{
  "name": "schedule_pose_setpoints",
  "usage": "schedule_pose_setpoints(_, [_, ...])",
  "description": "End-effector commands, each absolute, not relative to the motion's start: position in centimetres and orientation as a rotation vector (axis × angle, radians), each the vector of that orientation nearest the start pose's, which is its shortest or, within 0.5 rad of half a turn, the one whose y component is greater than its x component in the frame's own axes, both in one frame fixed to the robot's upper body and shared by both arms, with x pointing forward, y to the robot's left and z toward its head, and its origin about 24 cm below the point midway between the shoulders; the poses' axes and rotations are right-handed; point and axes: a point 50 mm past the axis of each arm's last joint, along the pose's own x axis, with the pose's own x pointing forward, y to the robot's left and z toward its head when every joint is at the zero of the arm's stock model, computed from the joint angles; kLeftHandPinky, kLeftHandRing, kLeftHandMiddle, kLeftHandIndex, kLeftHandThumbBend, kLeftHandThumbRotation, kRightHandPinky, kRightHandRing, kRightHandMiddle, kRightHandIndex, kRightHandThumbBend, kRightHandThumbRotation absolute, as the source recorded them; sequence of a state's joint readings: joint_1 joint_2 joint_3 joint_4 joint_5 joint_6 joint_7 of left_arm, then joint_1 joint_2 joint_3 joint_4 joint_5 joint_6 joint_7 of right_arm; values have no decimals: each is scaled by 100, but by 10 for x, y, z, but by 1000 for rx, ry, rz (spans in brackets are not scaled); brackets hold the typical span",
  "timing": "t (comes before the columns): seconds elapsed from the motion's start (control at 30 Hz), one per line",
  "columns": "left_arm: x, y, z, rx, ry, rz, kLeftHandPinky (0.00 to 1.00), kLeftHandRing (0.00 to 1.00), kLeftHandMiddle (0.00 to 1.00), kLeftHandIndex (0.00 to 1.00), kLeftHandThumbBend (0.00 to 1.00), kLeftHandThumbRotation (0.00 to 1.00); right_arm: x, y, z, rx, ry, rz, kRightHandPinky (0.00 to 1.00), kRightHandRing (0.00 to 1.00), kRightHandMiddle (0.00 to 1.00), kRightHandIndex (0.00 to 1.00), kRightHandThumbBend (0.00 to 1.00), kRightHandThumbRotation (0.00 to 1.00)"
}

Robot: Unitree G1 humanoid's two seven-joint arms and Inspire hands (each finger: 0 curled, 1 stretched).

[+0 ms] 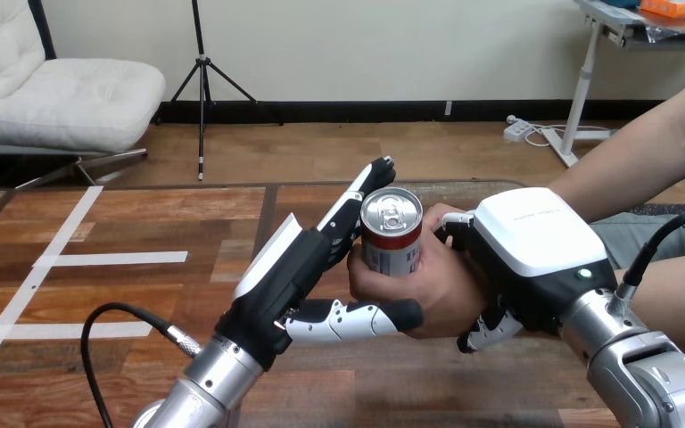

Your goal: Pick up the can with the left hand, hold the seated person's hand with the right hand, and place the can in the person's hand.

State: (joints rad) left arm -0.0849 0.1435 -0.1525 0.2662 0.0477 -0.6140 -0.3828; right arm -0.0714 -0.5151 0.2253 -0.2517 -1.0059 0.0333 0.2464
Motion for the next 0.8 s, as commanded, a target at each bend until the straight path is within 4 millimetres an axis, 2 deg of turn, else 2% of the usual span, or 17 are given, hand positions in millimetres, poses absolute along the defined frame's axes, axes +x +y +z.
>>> schedule_pose_setpoints(0.0, [253,106,62,248,-459,-619,100,100,100,100,100,57,263,-161,122,-1554,-270,249,66,73,76,74,100,0])
schedule_pose_setpoints(0.27, [252,107,61,246,-466,-607,100,100,100,100,100,57,260,-161,123,-1558,-290,238,70,77,79,77,100,0])
schedule_pose_setpoints(0.77, [249,114,59,257,-472,-568,100,100,100,100,100,58,251,-163,121,-1510,-338,174,72,79,80,79,100,0])
